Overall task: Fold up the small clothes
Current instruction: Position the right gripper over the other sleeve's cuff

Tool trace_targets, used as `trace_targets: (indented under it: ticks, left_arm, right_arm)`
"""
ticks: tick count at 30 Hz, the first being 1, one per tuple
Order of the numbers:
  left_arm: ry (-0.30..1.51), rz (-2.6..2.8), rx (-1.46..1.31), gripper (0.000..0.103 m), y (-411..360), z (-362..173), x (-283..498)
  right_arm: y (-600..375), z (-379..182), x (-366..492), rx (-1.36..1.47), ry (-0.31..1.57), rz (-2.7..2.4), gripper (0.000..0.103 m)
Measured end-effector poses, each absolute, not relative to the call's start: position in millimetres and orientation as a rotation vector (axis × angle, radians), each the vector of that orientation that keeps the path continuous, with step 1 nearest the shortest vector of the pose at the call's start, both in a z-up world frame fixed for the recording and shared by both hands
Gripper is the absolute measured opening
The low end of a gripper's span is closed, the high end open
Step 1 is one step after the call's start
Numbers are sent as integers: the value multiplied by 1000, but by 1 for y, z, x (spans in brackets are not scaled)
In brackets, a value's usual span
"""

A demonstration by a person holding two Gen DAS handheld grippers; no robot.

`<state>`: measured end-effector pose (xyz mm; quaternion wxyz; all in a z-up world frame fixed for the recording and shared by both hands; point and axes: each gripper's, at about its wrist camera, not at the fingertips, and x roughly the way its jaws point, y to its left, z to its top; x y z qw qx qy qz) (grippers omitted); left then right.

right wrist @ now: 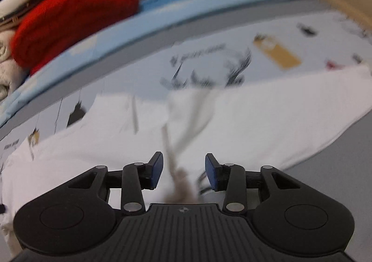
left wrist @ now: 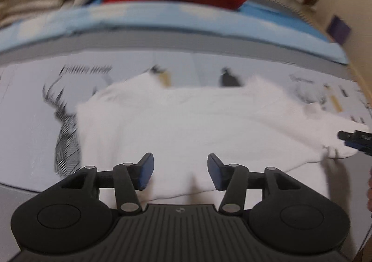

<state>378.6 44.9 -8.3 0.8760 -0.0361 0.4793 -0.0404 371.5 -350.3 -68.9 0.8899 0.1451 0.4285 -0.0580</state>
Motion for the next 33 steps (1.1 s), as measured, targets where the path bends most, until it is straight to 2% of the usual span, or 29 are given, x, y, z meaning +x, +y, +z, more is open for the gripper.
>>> trace_targets:
  ticks: [6, 11, 21, 33]
  left_arm:
    - [955, -111, -63, 56, 10, -2, 374]
    - [973, -109, -83, 57, 16, -5, 375]
    - [986, -102, -96, 60, 28, -8, 380]
    - [1001, -85, -106, 60, 33, -13, 386]
  right_arm:
    - [-411, -78, 359, 378, 879, -262, 46]
    - [-465, -86, 340, 447, 873, -371, 57]
    - [-545, -118, 316, 687, 847, -551, 57]
    - [-604, -137, 304, 893, 617, -584, 53]
